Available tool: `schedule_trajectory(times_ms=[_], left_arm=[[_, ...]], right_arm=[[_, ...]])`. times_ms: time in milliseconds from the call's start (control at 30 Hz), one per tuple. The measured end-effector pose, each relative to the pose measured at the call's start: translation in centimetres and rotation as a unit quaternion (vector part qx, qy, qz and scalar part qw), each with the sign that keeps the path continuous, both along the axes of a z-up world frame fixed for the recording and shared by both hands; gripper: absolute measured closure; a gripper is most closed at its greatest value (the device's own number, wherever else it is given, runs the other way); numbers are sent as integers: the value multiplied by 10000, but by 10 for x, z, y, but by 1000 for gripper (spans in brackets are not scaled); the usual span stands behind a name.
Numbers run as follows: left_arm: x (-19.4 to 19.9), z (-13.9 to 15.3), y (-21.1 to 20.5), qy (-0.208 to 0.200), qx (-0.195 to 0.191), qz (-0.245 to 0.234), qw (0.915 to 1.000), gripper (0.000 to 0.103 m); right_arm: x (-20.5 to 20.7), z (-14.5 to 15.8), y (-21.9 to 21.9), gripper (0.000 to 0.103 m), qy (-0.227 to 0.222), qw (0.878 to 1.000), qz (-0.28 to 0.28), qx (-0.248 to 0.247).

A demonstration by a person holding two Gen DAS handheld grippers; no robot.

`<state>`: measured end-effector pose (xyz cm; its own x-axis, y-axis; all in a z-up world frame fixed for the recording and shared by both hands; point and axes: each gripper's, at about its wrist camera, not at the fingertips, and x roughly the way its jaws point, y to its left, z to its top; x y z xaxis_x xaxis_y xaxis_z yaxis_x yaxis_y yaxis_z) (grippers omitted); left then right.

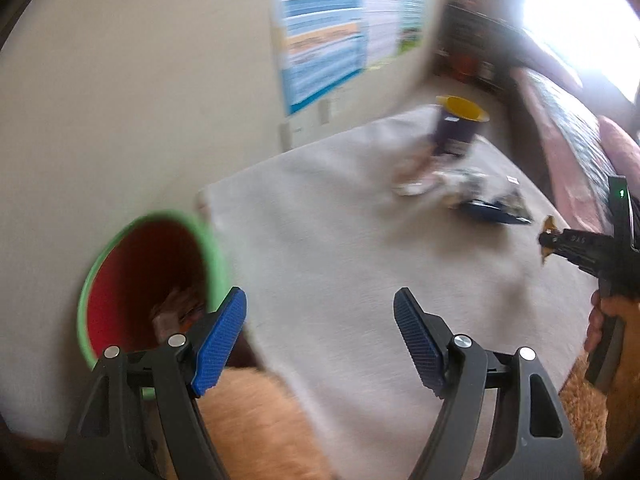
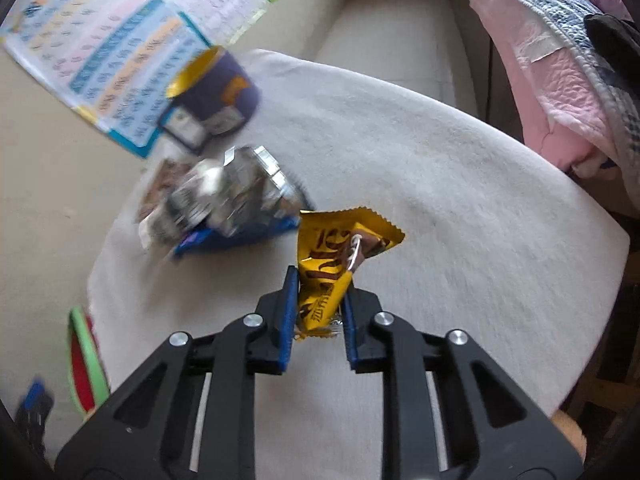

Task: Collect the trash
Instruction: 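Grasp the gold wrapper with the right gripper while the left gripper grasps the foil-wrapped cup, then lift the foil cup with the left gripper while the right gripper carries the gold wrapper toward the bucket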

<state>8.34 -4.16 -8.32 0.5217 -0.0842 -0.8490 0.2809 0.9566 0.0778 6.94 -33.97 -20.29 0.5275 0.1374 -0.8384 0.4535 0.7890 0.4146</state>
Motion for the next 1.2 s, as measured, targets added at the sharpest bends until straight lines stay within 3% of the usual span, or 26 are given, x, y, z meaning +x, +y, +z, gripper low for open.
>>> schedule_trajectory(times_ms=[133, 233, 367, 567, 767, 833, 900, 967, 1067, 1200], left_arm=[[7, -4, -57, -44, -22, -808, 9967, 31], [20, -18, -110, 41, -122, -1438, 9895, 31], [38, -41, -170, 320, -189, -2063, 9778, 42], [57, -70, -236, 358, 337, -2642, 9632, 41], [83, -119, -259, 837, 1217, -2583, 9547, 41], [87, -126, -261, 914, 1332, -2540, 9536, 42], [86, -126, -262, 914, 1212, -2557, 9548, 64], [80, -120, -262, 785, 1244, -2598, 9544, 79], [65, -106, -257, 723, 1017, -2771, 9527, 86], [46, -90, -237, 765, 716, -2736, 9561, 88]], right_arm=[[-39, 1, 18, 83, -37, 9997, 219, -33], [-73, -5, 26, 83, 10, 9998, 217, 23], [-90, -11, 30, 83, 11, 9995, 291, 92], [-95, -12, 16, 83, -147, 9997, 128, 160], [-97, -22, 6, 83, -186, 9992, -48, 364], [-98, -23, 5, 82, -197, 9991, -48, 385], [-98, -24, 5, 82, -209, 9990, -39, 391], [-99, -25, 5, 82, -195, 9990, -33, 397], [-100, -27, 6, 83, -170, 9991, -21, 397], [-100, -25, 9, 83, -161, 9994, 8, 320]])
